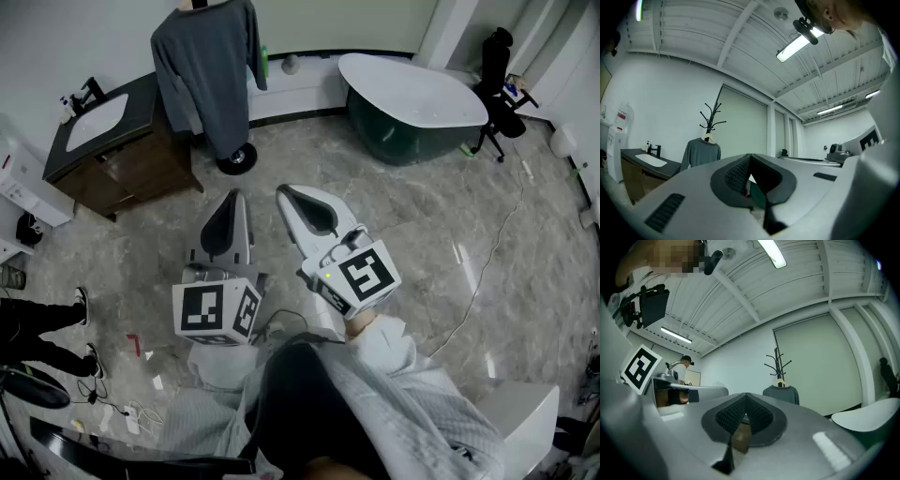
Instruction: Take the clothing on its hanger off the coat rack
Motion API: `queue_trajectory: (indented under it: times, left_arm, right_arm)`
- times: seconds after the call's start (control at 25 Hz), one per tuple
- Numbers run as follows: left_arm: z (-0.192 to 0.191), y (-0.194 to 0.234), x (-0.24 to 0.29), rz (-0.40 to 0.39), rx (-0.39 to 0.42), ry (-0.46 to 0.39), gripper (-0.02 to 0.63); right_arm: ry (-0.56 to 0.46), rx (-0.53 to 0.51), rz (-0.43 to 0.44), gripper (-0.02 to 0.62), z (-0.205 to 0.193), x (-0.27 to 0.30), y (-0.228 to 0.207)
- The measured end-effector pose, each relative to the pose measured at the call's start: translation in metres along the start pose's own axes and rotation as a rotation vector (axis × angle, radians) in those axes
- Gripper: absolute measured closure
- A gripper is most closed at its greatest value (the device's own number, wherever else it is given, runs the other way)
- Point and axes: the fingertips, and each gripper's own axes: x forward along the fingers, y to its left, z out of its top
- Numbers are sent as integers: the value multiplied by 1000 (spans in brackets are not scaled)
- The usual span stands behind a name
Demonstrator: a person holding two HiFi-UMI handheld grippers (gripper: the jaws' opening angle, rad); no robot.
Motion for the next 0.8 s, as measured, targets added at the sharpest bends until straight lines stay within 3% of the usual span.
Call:
queue_trajectory:
  times: [0.36,0.8]
  left_arm:
    - [-9,20,13,-7,-5,12,601]
    - [-41,98,20,28,-18,49,601]
  right_arm:
    - [6,6,-10,594,-9,23,-7]
    - [25,-2,-50,594,-47,70,-3]
